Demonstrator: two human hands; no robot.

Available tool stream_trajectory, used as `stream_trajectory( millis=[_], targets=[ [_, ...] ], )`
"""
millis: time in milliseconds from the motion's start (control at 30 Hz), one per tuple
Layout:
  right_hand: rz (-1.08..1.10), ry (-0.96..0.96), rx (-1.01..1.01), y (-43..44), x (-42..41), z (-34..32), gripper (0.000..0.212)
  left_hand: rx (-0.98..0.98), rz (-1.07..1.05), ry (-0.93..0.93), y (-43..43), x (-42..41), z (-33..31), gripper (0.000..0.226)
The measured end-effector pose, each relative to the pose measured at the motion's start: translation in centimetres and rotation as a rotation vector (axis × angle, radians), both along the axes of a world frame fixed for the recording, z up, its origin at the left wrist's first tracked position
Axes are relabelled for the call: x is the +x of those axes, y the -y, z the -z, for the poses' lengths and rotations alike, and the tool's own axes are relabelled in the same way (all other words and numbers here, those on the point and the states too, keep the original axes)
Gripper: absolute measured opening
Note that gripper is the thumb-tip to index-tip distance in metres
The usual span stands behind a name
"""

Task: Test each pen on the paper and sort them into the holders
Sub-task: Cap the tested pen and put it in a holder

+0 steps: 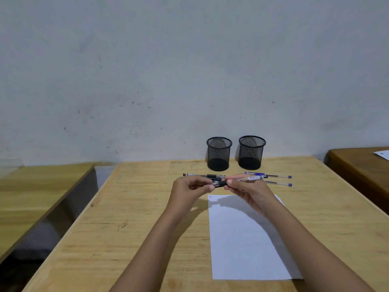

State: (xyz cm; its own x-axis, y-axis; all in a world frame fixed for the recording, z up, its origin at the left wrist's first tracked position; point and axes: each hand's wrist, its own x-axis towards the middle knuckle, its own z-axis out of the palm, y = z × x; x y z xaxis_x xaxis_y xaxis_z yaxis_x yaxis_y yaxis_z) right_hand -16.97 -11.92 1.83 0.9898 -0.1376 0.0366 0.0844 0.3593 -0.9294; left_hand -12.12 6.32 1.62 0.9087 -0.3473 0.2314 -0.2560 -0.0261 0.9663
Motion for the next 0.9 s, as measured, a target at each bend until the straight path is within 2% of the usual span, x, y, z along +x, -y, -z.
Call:
stream_trajectory(
  millis=[167, 333, 467, 567, 733, 900],
  targets=[
    [-0.025, 0.053, -0.032, 0.1, -0.1, -0.1, 0.017, -0.045, 0.004, 0.016, 0.4, -0.1, -0.3, 0.015],
    [-0.028, 0.09, -0.312, 0.3, 0.3, -1.0, 0.014, -0.065, -0.005, -0.016, 0.4, -0.1, 0.5, 0.018],
    [-0.051, 0.096, -0.255, 0.5, 0.7, -1.1, 0.018, -0.113, -0.029, -0.056, 0.0, 0.6, 0.7, 0.014],
    [0.069, 0.136, -0.218, 1.7, 1.0, -1.2, 0.014, -0.079, -0.05, -0.045, -1.1, 1.9, 0.2, 0.014],
    [0.121, 0.168, -0.491, 2.8, 1.7, -1.7, 0.016, -0.076, -0.095, 0.03, -2.0, 3.8, -2.3, 0.017],
    [0.051, 0.199, -0.832, 2.2, 3.3, -1.8, 0.022, -0.129, -0.072, 0.134, 0.0, 5.5, -5.9, 0.022]
  ],
)
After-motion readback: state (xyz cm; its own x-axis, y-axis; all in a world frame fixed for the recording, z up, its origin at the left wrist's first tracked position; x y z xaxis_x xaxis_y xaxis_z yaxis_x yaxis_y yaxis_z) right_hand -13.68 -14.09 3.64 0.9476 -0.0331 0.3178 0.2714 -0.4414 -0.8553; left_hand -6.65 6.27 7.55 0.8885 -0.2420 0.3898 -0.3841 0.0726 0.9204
